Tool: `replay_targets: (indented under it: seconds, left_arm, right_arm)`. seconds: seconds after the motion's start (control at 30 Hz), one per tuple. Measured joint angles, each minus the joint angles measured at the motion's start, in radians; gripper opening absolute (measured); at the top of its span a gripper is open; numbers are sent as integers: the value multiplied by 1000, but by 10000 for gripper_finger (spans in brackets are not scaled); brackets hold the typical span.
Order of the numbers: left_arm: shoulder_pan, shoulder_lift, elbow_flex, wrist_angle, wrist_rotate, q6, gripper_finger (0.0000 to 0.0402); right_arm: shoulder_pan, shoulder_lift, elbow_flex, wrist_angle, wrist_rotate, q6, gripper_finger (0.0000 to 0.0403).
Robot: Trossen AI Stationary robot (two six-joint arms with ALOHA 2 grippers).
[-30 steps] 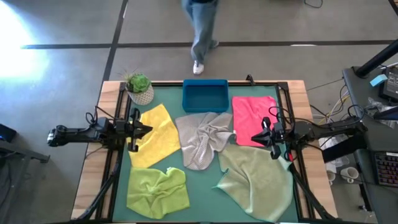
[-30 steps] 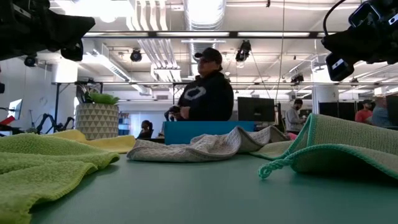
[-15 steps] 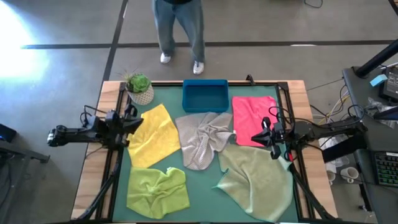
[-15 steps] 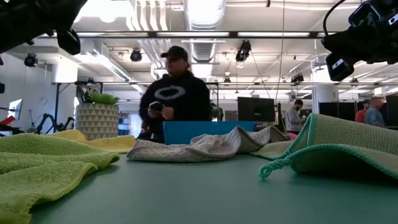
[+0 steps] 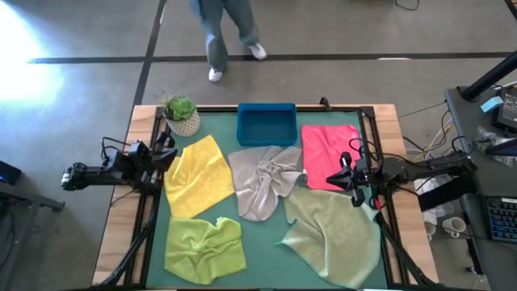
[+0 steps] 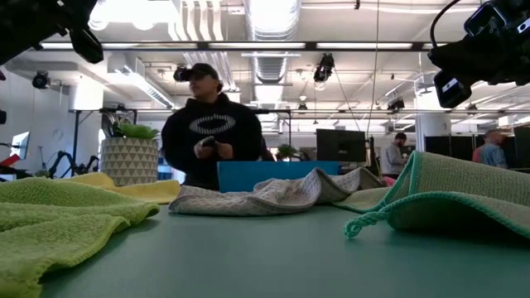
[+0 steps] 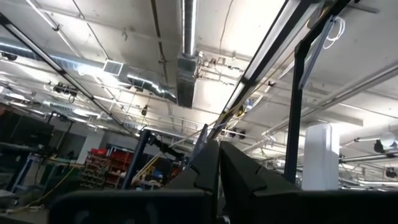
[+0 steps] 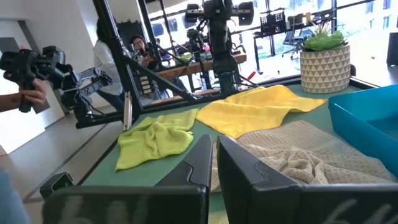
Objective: Fold microfiber towels
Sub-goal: Fold the yellow microfiber cloth
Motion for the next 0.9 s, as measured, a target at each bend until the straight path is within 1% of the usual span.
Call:
replay_targets:
  seconds: [0.1, 0.17, 0.37, 0.47, 0.57, 0.67, 0.77, 0.9]
  left_arm:
    - [0, 0, 14, 19, -1, 0, 9]
    - [0, 0, 23, 28, -7, 0, 23]
    - [0, 0, 30, 99, -116, 5, 89]
    - [0, 0, 42, 148, -160, 5, 112]
    - [0, 2, 70, 149, -174, 6, 120]
    - [0, 37, 107, 143, -174, 13, 120]
    - [0, 106, 164, 102, -174, 73, 121]
    - [0, 228, 275, -30, -173, 81, 121]
  right_arm:
    - [0, 0, 0, 0, 0, 0, 18]
    - [0, 0, 0, 0, 0, 0, 18]
    - [0, 0, 0, 0, 0, 0, 18]
    - [0, 0, 0, 0, 0, 0, 18]
    - [0, 0, 0, 0, 0, 0, 18]
    - [0, 0, 0, 0, 0, 0, 18]
    - [0, 0, 0, 0, 0, 0, 18]
    - [0, 0, 0, 0, 0, 0, 18]
